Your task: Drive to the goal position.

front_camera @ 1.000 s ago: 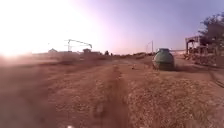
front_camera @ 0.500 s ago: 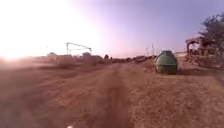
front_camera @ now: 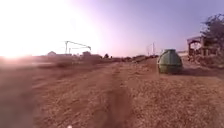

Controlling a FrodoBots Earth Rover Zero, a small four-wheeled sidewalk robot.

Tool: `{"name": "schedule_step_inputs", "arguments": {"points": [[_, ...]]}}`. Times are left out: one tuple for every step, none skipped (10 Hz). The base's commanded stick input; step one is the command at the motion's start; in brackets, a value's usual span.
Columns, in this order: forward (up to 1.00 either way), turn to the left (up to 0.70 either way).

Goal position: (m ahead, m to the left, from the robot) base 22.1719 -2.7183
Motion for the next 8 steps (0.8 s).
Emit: {"name": "schedule_step_inputs", "arguments": {"points": [[0.69,0.0],[0.69,-0.11],[0.69,-0.34],[0.69,-0.34],[0.69,-0.02],[0.69,0.0],[0.69,0.0],[0.69,0.0]]}}
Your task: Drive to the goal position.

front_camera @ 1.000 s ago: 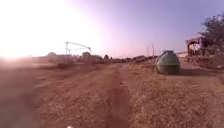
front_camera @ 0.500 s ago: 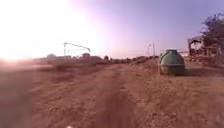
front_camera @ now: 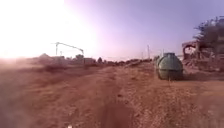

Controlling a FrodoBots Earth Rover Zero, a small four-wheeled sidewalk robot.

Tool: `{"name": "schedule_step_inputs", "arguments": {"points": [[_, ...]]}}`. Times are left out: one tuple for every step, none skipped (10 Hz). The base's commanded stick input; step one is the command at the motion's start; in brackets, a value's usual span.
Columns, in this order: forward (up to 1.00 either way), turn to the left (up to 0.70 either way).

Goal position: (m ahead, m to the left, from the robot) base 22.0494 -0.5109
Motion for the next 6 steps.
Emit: {"name": "schedule_step_inputs", "arguments": {"points": [[0.69,0.0],[0.69,0.0],[0.69,0.0],[0.69,0.0],[0.69,0.0],[0.69,0.0]]}}
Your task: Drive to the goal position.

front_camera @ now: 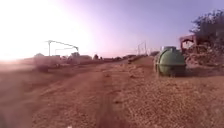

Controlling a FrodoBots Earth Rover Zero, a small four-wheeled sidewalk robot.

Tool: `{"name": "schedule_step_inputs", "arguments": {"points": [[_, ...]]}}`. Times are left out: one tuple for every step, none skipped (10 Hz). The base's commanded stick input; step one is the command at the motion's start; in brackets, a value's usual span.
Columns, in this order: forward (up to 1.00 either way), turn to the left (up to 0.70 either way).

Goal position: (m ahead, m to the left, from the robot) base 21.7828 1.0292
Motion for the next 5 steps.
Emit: {"name": "schedule_step_inputs", "arguments": {"points": [[0.69,0.0],[0.69,0.0],[0.69,0.0],[0.69,0.0],[0.69,0.0]]}}
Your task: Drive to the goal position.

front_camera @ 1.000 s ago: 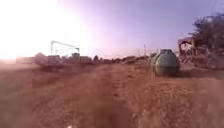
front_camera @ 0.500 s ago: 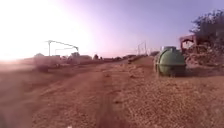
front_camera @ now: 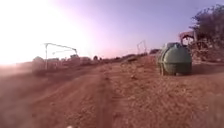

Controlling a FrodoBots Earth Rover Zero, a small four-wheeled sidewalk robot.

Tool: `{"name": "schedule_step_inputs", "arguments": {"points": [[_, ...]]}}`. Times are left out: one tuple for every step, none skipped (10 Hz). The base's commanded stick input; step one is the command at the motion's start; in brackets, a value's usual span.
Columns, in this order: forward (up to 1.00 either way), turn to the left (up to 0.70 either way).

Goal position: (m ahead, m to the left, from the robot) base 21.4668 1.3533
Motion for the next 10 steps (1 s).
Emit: {"name": "schedule_step_inputs", "arguments": {"points": [[0.69,0.0],[0.69,0.0],[0.69,0.0],[0.69,0.0],[0.69,0.1],[0.69,0.0],[0.69,0.0],[0.69,0.0],[0.69,0.0],[0.69,0.0]]}}
